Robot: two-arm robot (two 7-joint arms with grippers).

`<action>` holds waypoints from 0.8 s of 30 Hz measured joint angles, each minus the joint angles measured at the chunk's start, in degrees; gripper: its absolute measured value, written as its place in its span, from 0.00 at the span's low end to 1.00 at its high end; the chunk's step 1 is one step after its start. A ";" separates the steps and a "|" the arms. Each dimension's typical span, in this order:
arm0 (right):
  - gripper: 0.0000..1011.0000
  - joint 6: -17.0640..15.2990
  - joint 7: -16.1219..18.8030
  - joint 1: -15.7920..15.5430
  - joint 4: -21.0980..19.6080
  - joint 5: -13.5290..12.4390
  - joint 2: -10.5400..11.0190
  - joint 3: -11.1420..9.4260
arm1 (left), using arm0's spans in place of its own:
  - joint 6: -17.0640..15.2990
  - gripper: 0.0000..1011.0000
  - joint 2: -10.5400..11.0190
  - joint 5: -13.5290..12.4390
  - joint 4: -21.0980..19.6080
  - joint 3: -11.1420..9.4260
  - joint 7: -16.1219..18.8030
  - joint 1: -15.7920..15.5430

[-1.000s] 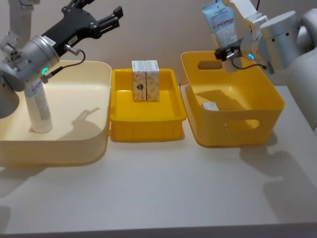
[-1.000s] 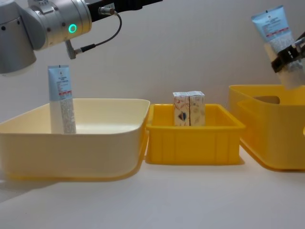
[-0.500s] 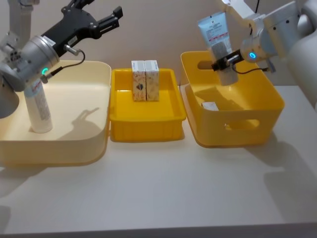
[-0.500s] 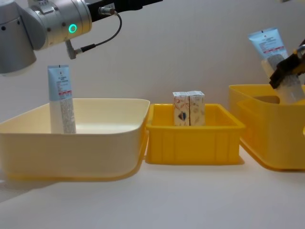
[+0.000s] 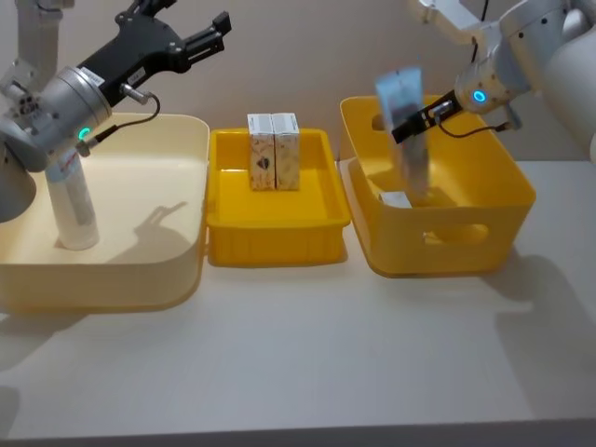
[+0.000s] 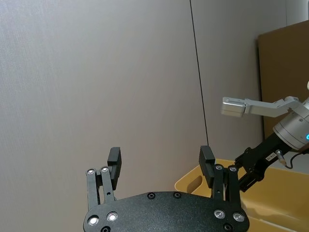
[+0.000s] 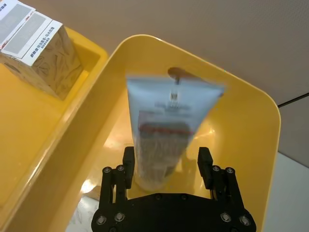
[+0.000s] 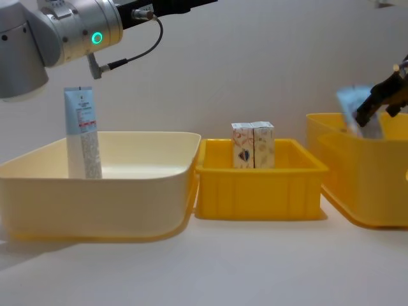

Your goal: Bimanual collaborative sorting of washing and personal care products

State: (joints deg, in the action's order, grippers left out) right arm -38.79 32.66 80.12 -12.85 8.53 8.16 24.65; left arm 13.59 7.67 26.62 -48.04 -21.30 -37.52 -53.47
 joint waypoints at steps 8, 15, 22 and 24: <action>0.97 0.98 1.38 2.24 4.41 0.58 -0.80 -0.10 | 0.00 0.99 0.00 0.00 0.00 0.00 0.00 0.00; 0.99 1.39 2.00 3.25 6.38 0.86 -1.16 -0.14 | 0.00 0.99 0.00 0.00 0.00 0.00 0.00 0.00; 0.99 2.18 2.18 4.29 8.52 0.87 -1.58 0.02 | 0.00 0.99 0.00 0.00 0.00 0.00 0.00 0.00; 0.99 2.45 2.19 4.63 9.16 0.78 -1.73 0.14 | 0.00 0.99 0.00 0.00 0.00 0.00 0.00 0.00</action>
State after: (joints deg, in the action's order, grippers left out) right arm -36.35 34.85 84.75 -3.69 9.31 6.43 24.79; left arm 13.59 7.66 26.62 -48.04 -21.30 -37.52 -53.46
